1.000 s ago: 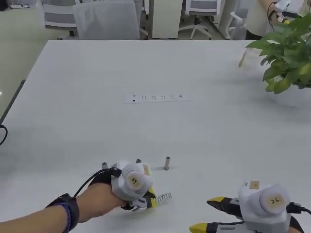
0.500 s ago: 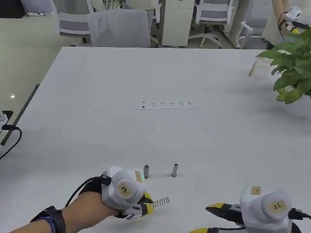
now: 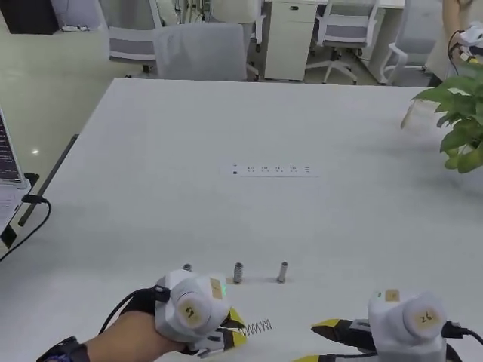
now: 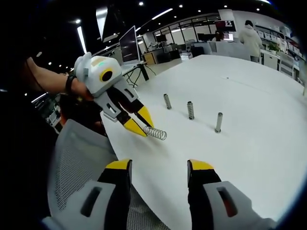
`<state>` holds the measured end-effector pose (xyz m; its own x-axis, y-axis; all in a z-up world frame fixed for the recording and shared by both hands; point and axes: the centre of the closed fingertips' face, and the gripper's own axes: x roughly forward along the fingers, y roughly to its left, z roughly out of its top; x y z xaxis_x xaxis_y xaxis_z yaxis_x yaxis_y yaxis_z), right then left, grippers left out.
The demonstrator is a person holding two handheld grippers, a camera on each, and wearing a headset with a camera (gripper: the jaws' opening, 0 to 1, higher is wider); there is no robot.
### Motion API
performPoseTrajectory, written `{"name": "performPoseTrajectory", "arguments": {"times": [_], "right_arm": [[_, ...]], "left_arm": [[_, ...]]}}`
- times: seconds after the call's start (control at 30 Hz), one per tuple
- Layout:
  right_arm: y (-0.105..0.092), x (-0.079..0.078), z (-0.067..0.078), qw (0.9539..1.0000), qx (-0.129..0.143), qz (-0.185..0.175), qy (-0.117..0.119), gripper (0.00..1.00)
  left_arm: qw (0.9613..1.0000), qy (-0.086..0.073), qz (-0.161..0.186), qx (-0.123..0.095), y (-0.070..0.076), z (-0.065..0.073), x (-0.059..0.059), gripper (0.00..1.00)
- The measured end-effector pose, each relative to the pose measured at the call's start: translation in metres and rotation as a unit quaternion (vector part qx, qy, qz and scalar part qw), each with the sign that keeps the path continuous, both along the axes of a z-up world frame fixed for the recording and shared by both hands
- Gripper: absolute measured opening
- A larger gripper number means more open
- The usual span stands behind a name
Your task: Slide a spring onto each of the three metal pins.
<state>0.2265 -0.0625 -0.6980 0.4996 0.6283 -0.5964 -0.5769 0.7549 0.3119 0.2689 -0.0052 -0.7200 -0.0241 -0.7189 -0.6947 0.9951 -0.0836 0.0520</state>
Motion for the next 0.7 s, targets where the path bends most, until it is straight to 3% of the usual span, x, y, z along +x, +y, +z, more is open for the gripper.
{"name": "performPoseTrajectory", "arguments": {"times": [0.7], "right_arm": [[0.025, 0.012, 0.004, 0.9982, 0.024, 0.054, -0.008, 0.35]], "left_arm": [[0.9989, -0.015, -0.038, -0.023, -0.017, 0.023, -0.024, 0.02]]}}
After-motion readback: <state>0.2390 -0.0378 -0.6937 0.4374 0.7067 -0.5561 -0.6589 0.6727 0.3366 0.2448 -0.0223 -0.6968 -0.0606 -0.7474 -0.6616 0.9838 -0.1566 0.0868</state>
